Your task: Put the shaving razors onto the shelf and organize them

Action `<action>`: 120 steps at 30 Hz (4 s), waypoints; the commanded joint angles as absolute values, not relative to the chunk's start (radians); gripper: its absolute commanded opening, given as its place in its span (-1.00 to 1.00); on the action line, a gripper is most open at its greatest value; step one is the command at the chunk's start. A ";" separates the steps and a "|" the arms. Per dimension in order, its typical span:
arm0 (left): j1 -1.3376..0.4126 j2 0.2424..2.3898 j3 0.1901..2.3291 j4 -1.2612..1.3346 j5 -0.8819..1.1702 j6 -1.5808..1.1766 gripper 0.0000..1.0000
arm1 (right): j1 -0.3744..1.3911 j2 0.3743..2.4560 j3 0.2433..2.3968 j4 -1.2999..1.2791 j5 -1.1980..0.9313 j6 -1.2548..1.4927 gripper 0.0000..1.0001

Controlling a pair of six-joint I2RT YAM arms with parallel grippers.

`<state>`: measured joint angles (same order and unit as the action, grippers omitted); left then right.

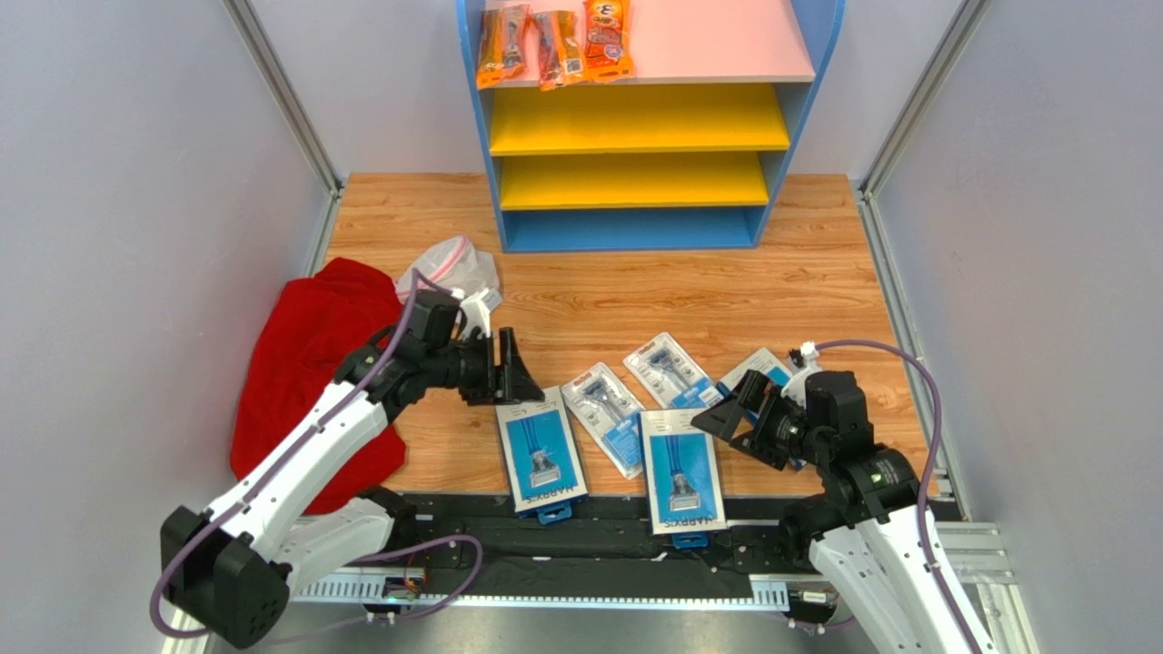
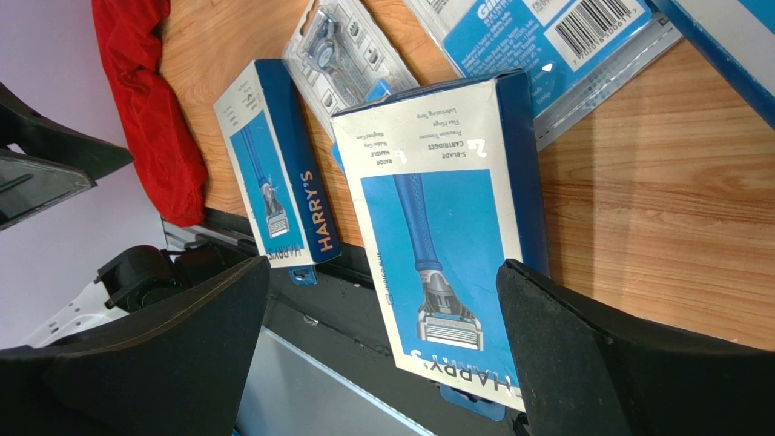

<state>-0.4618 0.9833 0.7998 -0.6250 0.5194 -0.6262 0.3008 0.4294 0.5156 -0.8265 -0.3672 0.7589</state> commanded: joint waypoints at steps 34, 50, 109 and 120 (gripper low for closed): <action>-0.997 1.815 1.124 -0.232 0.445 -0.882 0.25 | 0.305 0.336 0.109 -0.637 -0.460 0.945 1.00; -1.003 1.763 1.055 -0.037 0.463 -0.931 0.25 | 0.307 0.135 0.061 -0.468 -0.638 1.052 0.59; -0.804 1.034 0.664 0.023 0.687 -0.819 0.37 | 0.663 0.865 0.503 0.278 -0.907 0.945 -1.00; -0.802 1.017 0.594 0.077 0.667 -0.817 0.36 | 0.686 0.811 0.509 0.267 -0.896 0.954 -1.00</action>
